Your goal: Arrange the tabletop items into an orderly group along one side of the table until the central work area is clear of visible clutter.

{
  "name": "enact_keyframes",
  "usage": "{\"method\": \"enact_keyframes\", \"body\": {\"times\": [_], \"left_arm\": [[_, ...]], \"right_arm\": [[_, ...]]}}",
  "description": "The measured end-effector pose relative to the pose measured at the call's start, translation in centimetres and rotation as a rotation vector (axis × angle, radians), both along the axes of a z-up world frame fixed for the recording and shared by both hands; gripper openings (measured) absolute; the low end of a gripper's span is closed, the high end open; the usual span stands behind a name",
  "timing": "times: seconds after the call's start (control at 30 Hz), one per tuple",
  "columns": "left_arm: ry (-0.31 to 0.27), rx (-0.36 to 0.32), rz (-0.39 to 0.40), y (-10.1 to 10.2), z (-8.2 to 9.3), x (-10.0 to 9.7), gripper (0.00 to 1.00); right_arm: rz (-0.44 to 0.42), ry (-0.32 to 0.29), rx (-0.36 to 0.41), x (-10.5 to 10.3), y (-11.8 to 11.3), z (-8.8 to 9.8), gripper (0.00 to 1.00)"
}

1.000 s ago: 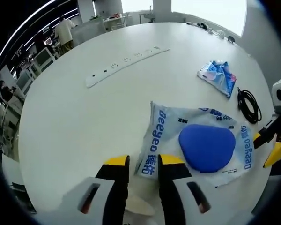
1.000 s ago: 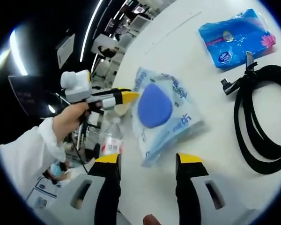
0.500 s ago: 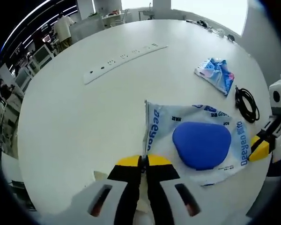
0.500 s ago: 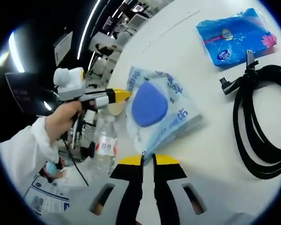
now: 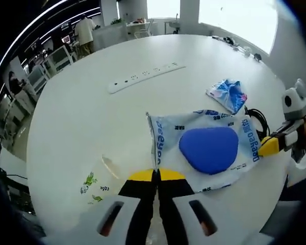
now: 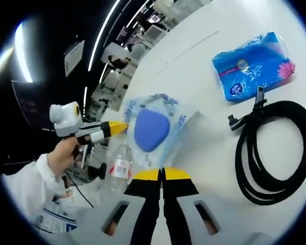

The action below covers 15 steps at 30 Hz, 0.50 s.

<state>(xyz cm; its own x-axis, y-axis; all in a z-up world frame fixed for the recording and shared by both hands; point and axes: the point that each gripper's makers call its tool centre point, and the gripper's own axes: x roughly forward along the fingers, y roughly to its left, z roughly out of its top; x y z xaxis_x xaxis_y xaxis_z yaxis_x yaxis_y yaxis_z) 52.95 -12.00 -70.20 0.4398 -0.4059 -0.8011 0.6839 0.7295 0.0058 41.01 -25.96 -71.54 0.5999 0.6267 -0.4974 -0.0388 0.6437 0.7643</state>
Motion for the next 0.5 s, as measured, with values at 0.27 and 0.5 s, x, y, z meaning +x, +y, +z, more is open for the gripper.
{"method": "enact_keyframes", "body": {"times": [0.27, 0.5], "left_arm": [[-0.047, -0.044, 0.055, 0.8, 2.4, -2.6, 0.0], [-0.149, -0.039, 0.065, 0.2, 4.7, -5.1, 0.0]], "right_arm": [[0.01, -0.086, -0.013, 1.4, -1.9, 2.6, 0.0], [0.048, -0.167, -0.049, 1.5, -3.2, 5.0, 0.0]]}}
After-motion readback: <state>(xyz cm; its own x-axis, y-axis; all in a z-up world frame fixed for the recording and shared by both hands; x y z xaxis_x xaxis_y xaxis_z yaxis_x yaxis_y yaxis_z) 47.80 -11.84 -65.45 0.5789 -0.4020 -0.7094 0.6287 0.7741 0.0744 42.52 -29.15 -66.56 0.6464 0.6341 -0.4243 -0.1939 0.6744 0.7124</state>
